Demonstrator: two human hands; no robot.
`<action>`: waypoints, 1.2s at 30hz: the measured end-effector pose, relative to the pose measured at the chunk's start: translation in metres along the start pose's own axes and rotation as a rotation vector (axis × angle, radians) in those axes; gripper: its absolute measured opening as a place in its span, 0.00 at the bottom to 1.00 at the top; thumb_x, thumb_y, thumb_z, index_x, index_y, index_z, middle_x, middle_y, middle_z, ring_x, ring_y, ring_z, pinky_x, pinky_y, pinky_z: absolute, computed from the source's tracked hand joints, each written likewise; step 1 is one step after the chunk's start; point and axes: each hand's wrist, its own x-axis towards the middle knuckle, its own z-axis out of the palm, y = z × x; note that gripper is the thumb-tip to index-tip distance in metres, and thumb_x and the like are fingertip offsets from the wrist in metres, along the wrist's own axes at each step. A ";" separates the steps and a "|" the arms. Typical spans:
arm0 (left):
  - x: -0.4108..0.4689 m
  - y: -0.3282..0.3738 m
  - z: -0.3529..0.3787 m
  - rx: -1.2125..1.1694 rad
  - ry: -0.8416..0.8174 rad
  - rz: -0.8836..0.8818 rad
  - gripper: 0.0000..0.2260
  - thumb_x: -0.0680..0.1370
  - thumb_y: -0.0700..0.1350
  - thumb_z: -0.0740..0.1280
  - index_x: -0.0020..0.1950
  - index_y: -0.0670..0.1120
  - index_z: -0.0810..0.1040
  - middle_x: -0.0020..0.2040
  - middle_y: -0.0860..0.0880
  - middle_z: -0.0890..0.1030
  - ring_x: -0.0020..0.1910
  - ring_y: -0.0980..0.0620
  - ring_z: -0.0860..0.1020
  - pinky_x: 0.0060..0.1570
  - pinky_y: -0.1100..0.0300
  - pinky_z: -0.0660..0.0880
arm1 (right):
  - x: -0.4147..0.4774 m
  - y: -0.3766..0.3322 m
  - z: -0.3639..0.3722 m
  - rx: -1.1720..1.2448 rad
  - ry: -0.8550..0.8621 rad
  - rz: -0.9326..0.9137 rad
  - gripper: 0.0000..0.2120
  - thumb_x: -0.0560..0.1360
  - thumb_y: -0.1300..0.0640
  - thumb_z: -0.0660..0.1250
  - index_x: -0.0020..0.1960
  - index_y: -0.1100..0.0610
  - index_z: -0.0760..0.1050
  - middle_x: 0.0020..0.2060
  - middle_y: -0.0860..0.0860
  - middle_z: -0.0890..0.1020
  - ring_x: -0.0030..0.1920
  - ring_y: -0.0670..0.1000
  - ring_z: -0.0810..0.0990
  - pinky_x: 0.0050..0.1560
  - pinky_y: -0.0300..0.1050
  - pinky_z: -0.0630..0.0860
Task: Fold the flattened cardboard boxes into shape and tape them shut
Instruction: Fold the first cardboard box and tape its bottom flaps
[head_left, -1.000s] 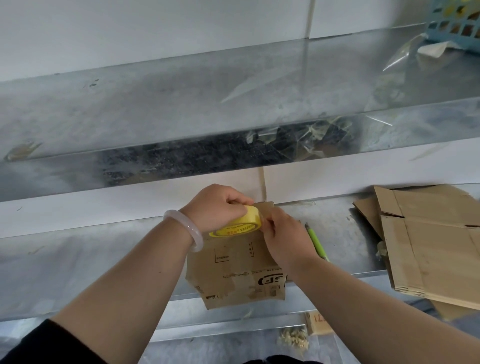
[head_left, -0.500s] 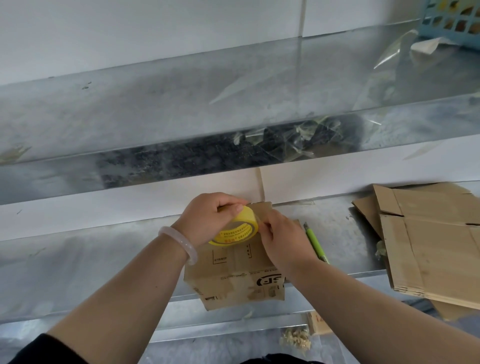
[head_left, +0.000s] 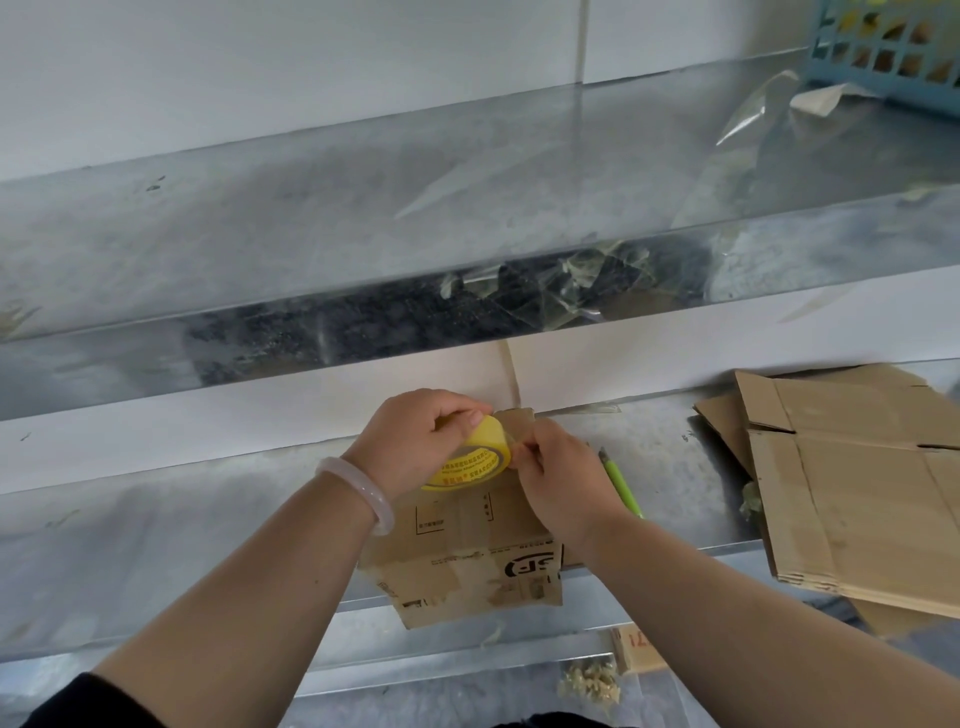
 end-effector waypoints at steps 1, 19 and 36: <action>0.000 0.000 0.000 -0.002 -0.002 -0.004 0.11 0.81 0.49 0.62 0.60 0.55 0.80 0.51 0.65 0.78 0.53 0.65 0.75 0.51 0.74 0.66 | 0.001 0.000 -0.001 0.020 0.002 0.016 0.08 0.82 0.53 0.59 0.46 0.54 0.70 0.38 0.48 0.77 0.38 0.47 0.75 0.36 0.42 0.70; 0.011 0.019 0.030 0.163 -0.010 0.059 0.15 0.78 0.60 0.60 0.61 0.60 0.77 0.54 0.61 0.78 0.53 0.60 0.75 0.51 0.59 0.73 | -0.005 0.034 -0.047 1.005 0.251 0.365 0.08 0.82 0.61 0.60 0.48 0.66 0.73 0.39 0.58 0.82 0.40 0.54 0.85 0.47 0.55 0.83; 0.001 -0.005 0.012 -0.108 -0.090 -0.010 0.12 0.71 0.64 0.65 0.49 0.61 0.76 0.42 0.56 0.81 0.43 0.57 0.79 0.40 0.62 0.76 | 0.001 0.040 -0.043 1.260 0.238 0.426 0.07 0.83 0.62 0.58 0.48 0.63 0.72 0.37 0.57 0.79 0.34 0.50 0.83 0.38 0.51 0.83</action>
